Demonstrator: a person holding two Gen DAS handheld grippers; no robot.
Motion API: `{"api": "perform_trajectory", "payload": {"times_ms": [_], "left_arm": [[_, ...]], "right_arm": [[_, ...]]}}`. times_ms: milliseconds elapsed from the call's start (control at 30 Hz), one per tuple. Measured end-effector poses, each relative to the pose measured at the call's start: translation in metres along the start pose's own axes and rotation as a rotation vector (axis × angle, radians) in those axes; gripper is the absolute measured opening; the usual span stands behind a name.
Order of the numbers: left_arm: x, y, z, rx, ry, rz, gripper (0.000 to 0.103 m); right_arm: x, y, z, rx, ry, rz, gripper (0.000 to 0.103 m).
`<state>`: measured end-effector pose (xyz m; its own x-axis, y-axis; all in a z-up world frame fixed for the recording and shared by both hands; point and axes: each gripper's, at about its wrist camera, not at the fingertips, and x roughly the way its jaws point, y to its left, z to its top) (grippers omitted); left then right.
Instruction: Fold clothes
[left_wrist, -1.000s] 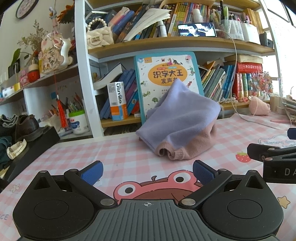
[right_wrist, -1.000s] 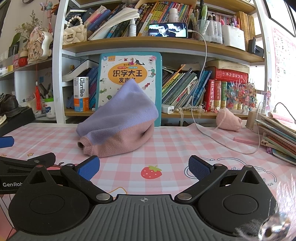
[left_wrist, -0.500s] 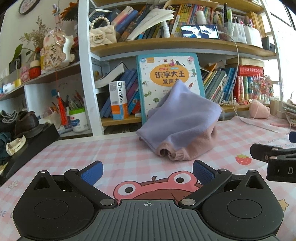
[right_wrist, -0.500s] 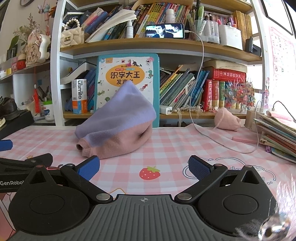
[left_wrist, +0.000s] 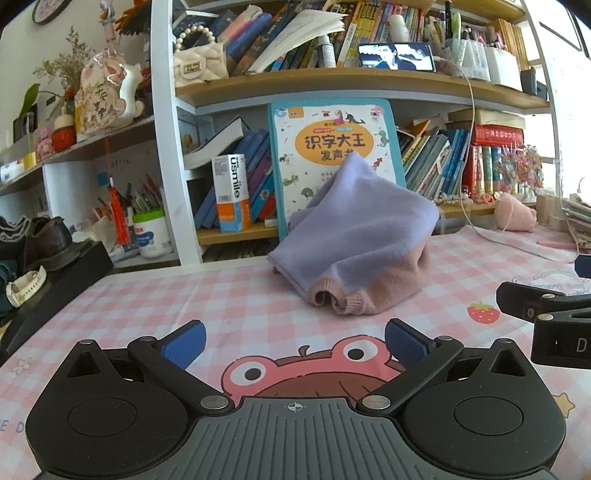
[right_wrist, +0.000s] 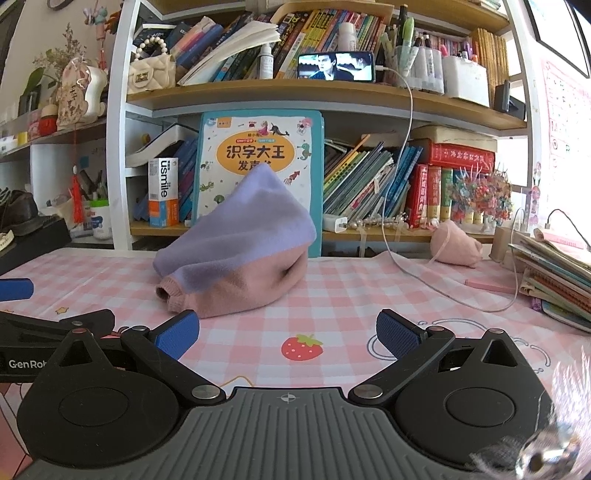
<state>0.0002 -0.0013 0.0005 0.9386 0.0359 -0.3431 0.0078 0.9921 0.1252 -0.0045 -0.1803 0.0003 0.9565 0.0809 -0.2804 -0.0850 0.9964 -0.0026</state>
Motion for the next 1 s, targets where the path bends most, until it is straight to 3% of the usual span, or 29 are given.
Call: {"api": "perform_trajectory", "payload": {"times_ms": [300, 700, 1000], "left_arm": [[-0.007, 0.007, 0.0, -0.043, -0.047, 0.028, 0.103], [-0.007, -0.005, 0.0, 0.027, -0.047, 0.037, 0.103], [-0.011, -0.003, -0.001, 0.016, -0.073, 0.037, 0.103]], "right_arm": [[0.002, 0.012, 0.0, -0.074, 0.012, 0.026, 0.103], [0.002, 0.003, 0.0, -0.016, 0.015, 0.021, 0.103], [0.0, 0.005, -0.001, -0.024, 0.004, 0.004, 0.103]]}}
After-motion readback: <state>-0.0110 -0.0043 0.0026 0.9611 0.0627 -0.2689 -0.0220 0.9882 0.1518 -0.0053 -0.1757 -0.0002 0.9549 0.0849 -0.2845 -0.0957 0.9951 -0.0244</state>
